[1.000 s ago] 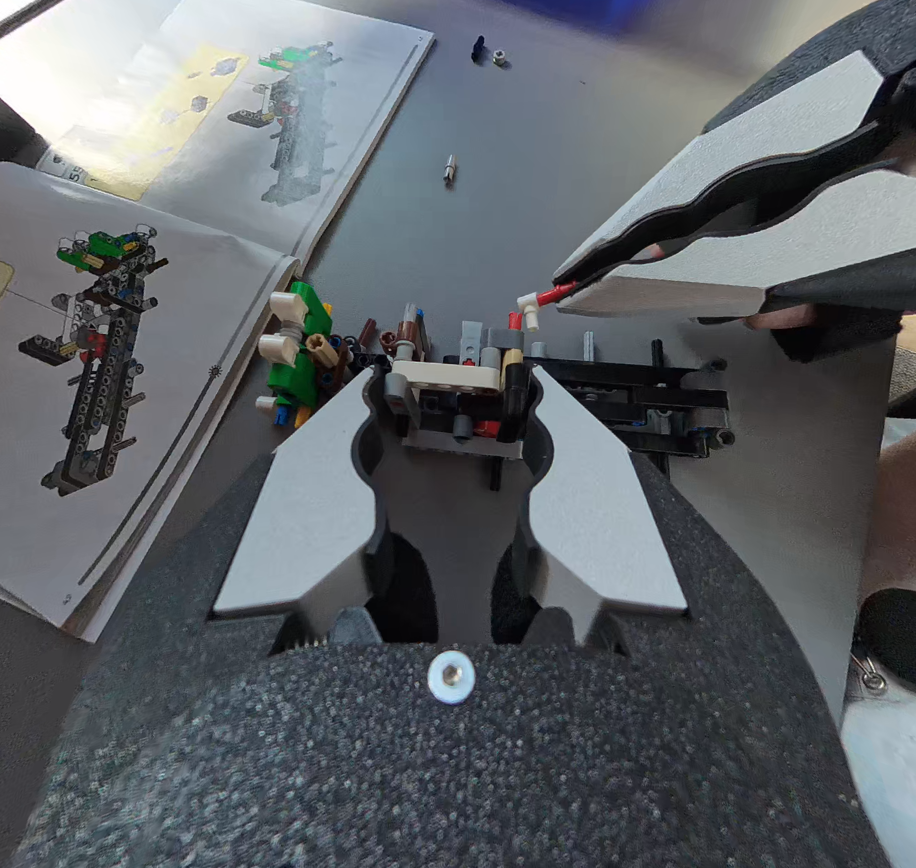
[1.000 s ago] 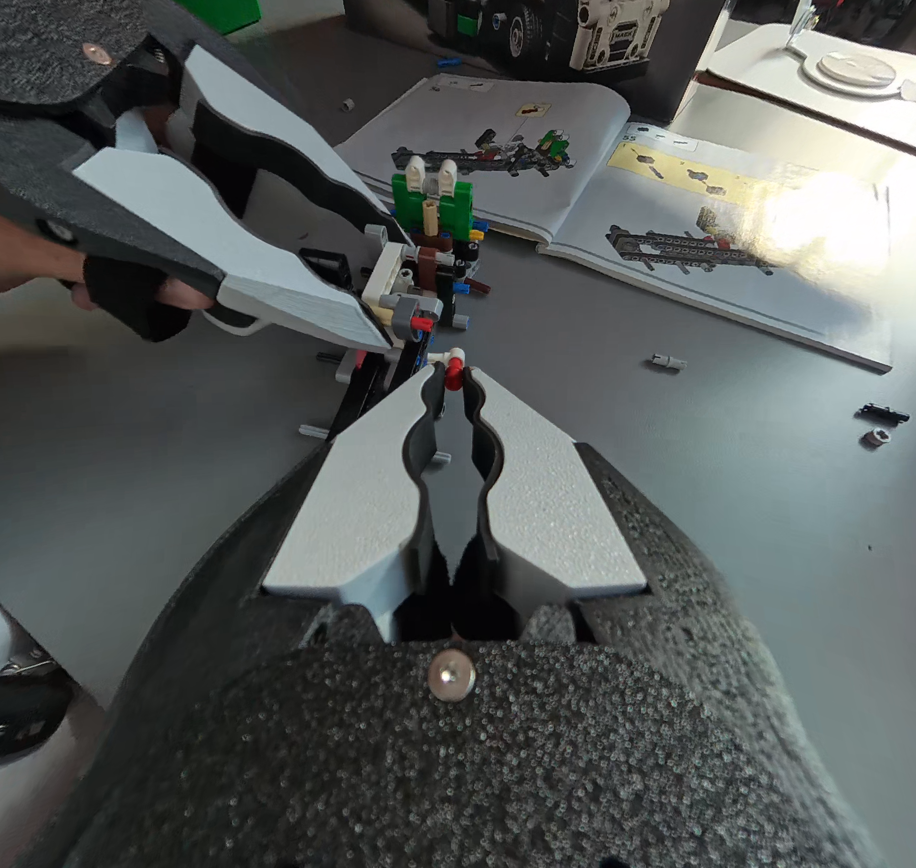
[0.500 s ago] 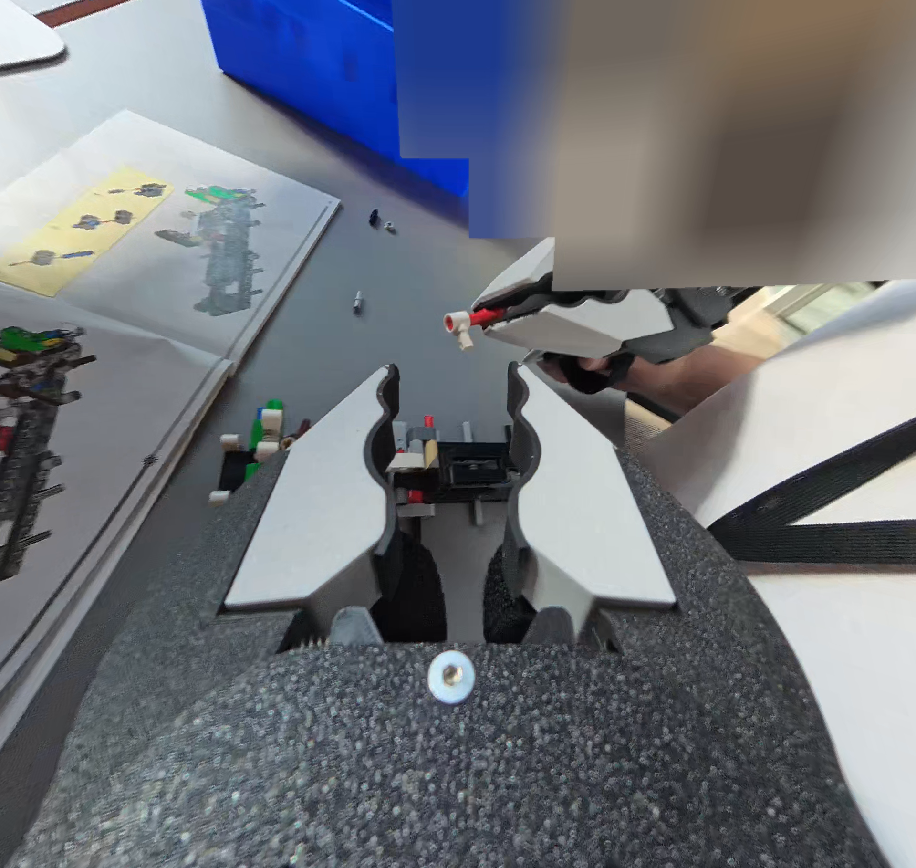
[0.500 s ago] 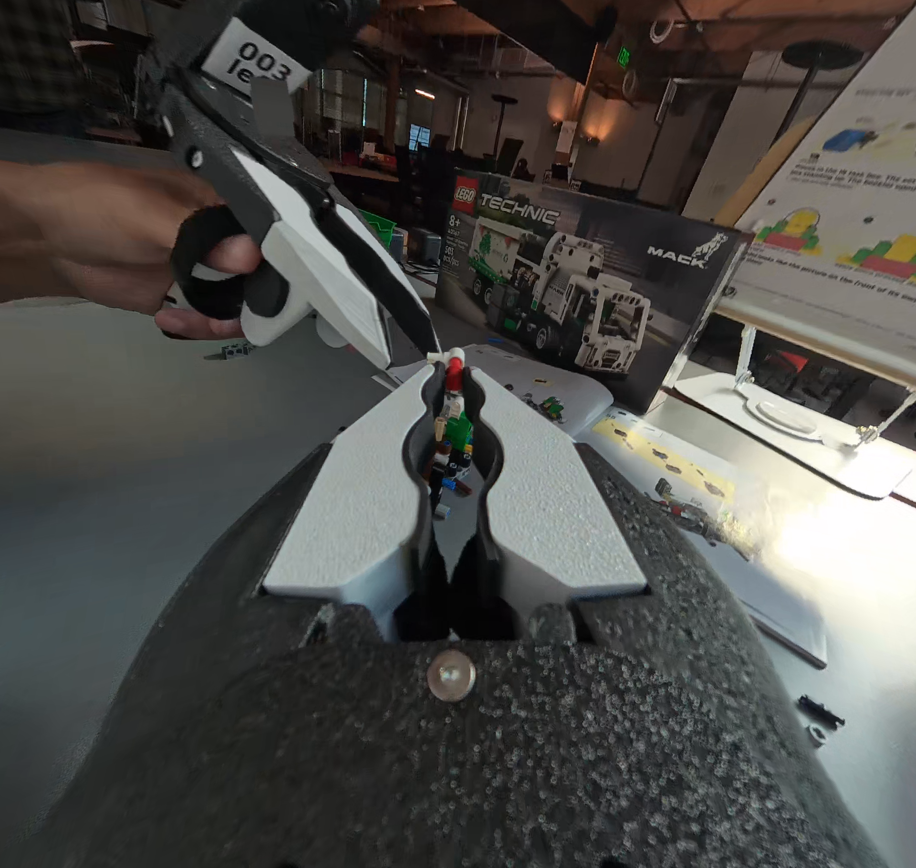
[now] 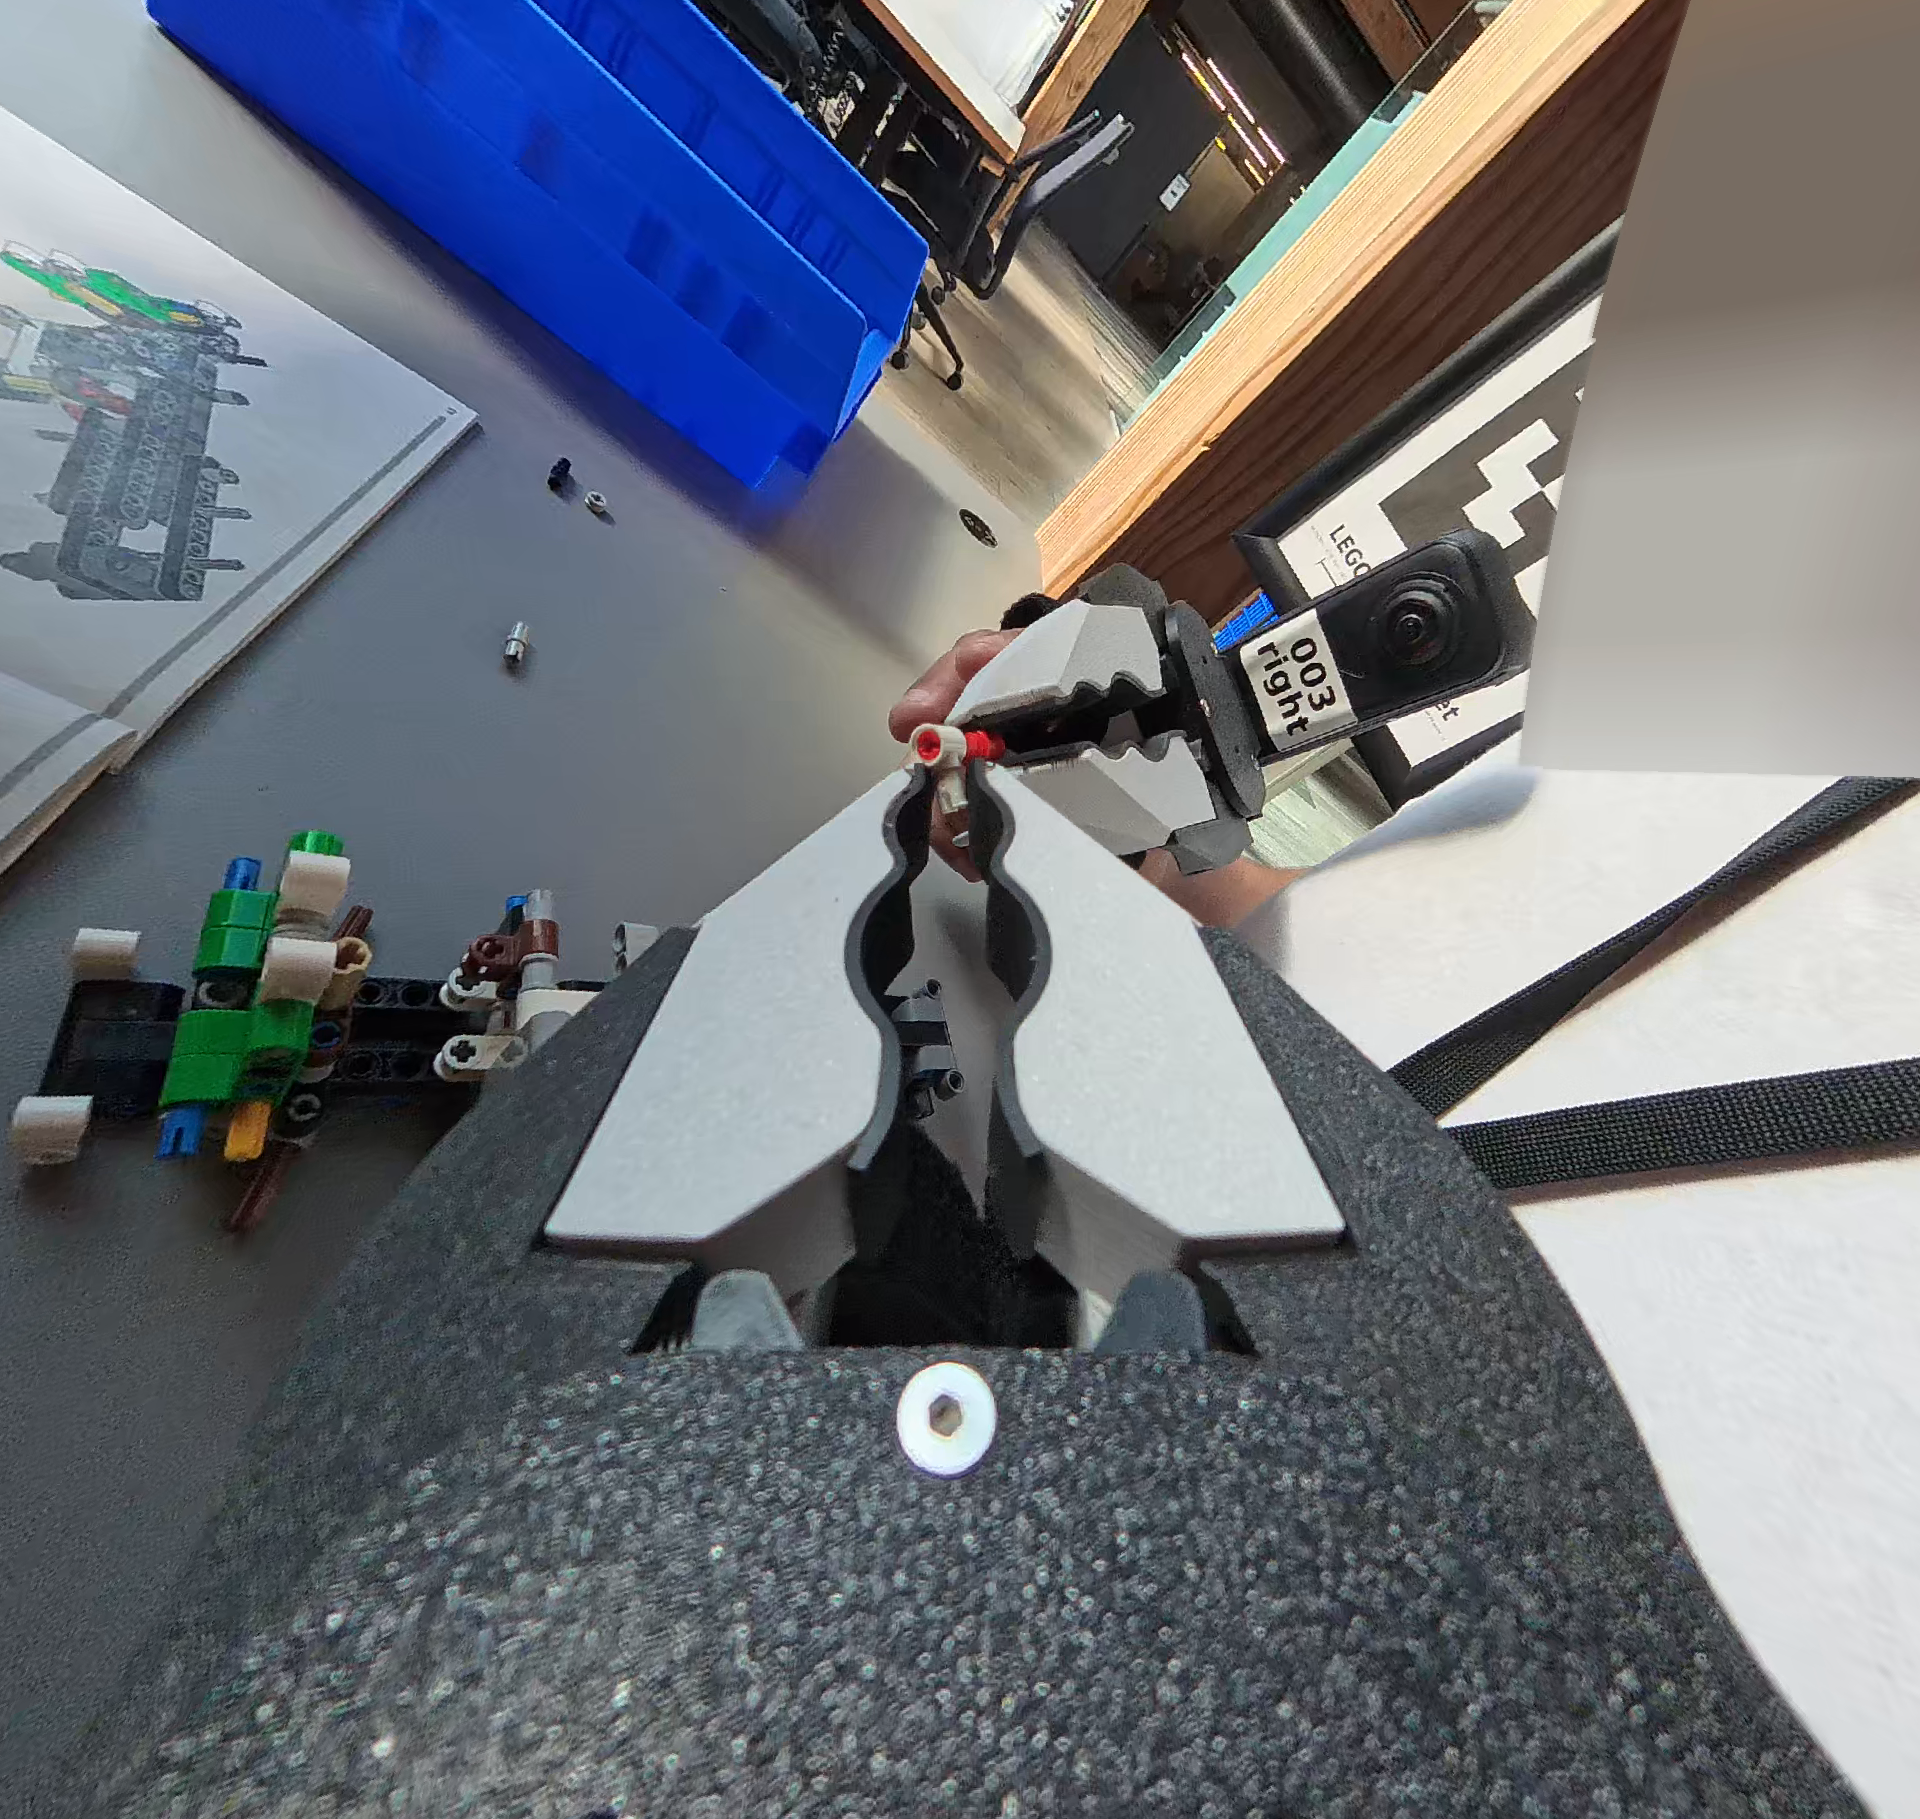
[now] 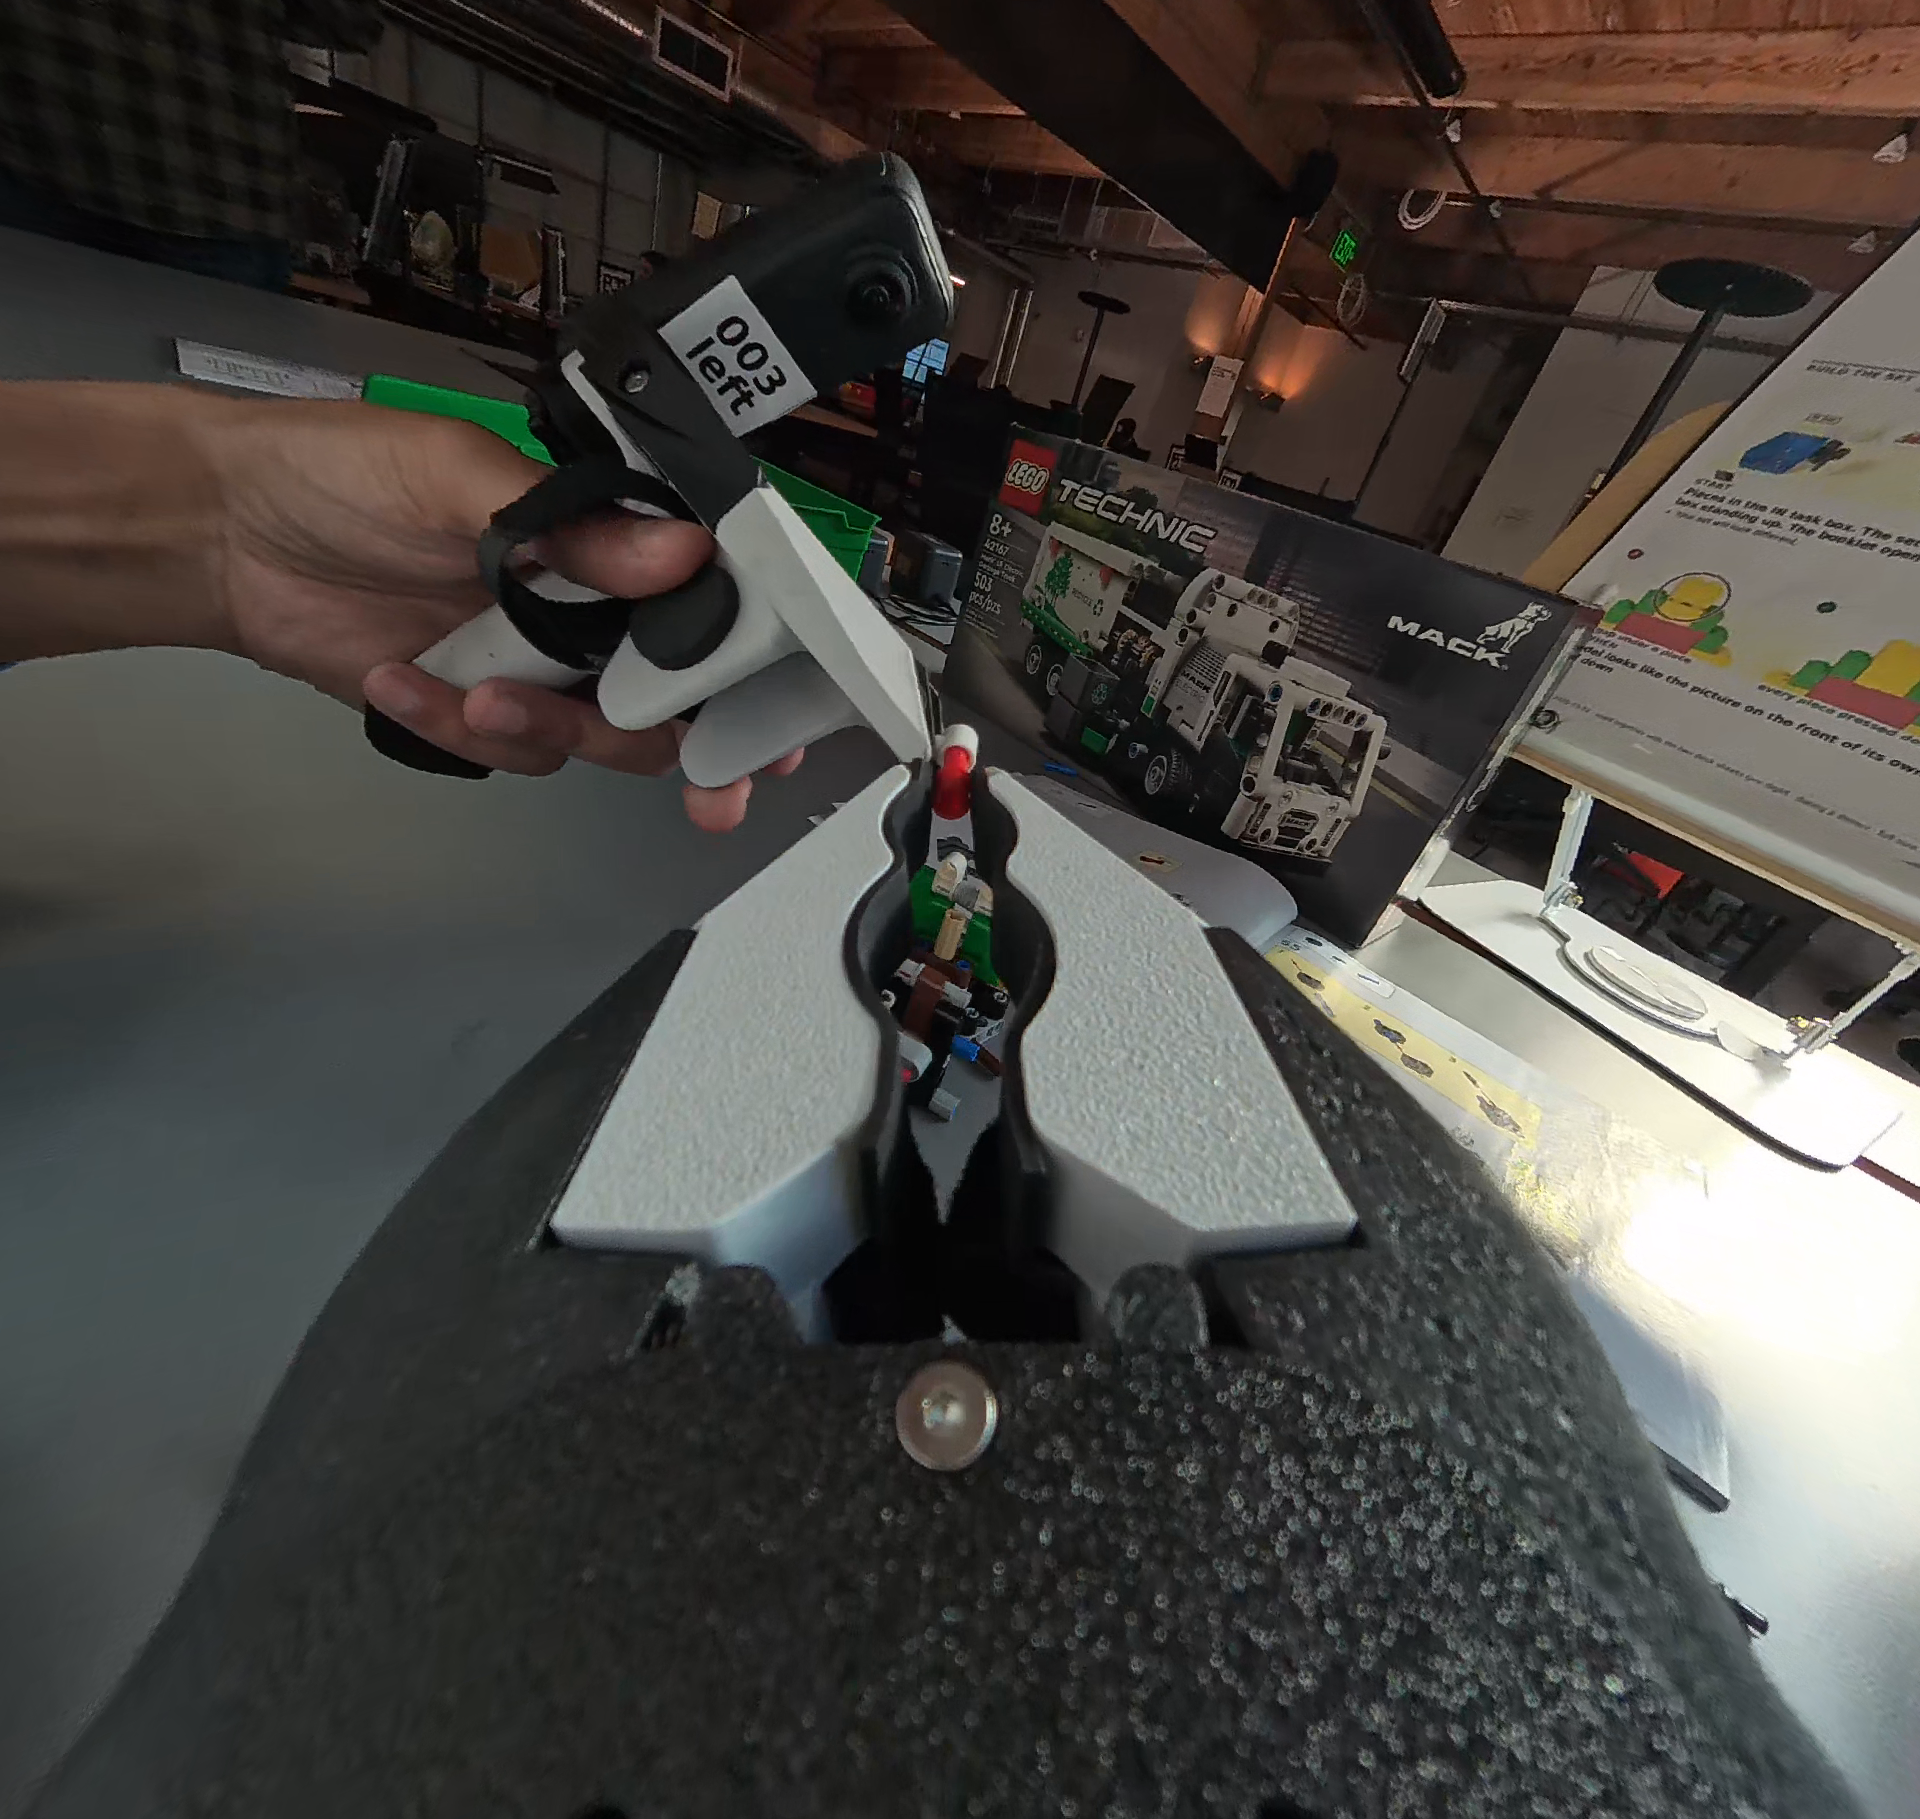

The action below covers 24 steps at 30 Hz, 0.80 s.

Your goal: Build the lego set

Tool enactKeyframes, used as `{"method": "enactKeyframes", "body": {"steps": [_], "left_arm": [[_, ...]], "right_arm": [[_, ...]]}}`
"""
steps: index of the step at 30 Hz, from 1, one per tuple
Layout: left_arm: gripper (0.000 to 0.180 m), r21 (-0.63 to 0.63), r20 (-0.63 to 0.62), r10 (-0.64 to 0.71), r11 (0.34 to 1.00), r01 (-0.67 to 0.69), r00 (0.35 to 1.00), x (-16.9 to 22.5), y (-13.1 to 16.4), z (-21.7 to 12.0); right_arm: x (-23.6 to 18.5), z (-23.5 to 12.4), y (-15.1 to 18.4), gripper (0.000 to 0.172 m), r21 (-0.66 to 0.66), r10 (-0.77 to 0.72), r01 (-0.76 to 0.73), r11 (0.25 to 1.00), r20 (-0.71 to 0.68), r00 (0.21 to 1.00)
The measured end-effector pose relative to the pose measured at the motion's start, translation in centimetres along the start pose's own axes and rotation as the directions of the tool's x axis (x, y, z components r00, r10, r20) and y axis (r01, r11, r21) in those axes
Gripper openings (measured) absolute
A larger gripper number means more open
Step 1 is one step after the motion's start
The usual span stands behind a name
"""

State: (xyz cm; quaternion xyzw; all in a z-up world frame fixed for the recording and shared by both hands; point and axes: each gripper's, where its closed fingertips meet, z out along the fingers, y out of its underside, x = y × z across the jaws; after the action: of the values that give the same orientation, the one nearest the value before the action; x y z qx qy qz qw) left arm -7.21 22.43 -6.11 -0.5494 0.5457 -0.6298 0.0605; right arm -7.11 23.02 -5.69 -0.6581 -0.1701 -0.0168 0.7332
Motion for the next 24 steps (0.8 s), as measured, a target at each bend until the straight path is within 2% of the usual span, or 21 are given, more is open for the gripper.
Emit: {"method": "enactKeyframes", "body": {"steps": [3, 6, 8, 9, 11, 12, 13, 18, 24], "left_arm": [[0.002, -0.029, 0.010, 0.011, 1.000, -0.011, 1.000, -0.3, 0.4, 0.0], [0.002, -0.105, 0.044, 0.087, 0.991, -0.082, 0.995, -0.8, 1.3, -0.1], [0.002, -0.177, 0.083, 0.171, 0.972, -0.154, 0.982, -1.4, 1.9, -0.2], [0.002, -0.216, 0.097, 0.222, 0.956, -0.198, 0.970, -1.6, 2.2, -0.2], [0.002, -0.281, 0.102, 0.308, 0.921, -0.269, 0.946, -1.6, 2.8, -0.1], [0.002, -0.299, 0.096, 0.329, 0.910, -0.288, 0.939, -1.6, 2.9, 0.0], [0.002, -0.309, 0.096, 0.340, 0.904, -0.296, 0.936, -1.6, 3.0, 0.1], [0.002, -0.347, 0.081, 0.362, 0.884, -0.314, 0.929, -1.8, 3.5, 0.5], [0.006, -0.356, 0.071, 0.381, 0.873, -0.334, 0.922, -1.8, 3.5, 0.7]], "right_arm": [[-0.4, 0.0, 0.2, 0.007, -0.031, 0.101, -0.099, 0.995, 0.055, 0.993], [-0.8, 0.0, 0.9, 0.015, -0.168, 0.377, -0.349, 0.922, 0.188, 0.907], [-0.4, 0.1, 1.3, 0.017, -0.268, 0.577, -0.518, 0.812, 0.233, 0.783], [-0.6, 0.1, 1.6, 0.018, -0.339, 0.669, -0.582, 0.739, 0.264, 0.695], [-1.4, -0.1, 1.5, 0.021, -0.450, 0.801, -0.663, 0.598, 0.332, 0.497], [-1.7, -0.2, 1.7, 0.019, -0.489, 0.830, -0.670, 0.558, 0.343, 0.440], [-1.9, -0.2, 2.2, 0.018, -0.519, 0.841, -0.662, 0.542, 0.344, 0.419], [-2.2, -0.1, 3.0, 0.006, -0.541, 0.836, -0.637, 0.549, 0.344, 0.429], [-2.1, -0.3, 3.2, 0.005, -0.554, 0.868, -0.668, 0.496, 0.344, 0.358]]}}
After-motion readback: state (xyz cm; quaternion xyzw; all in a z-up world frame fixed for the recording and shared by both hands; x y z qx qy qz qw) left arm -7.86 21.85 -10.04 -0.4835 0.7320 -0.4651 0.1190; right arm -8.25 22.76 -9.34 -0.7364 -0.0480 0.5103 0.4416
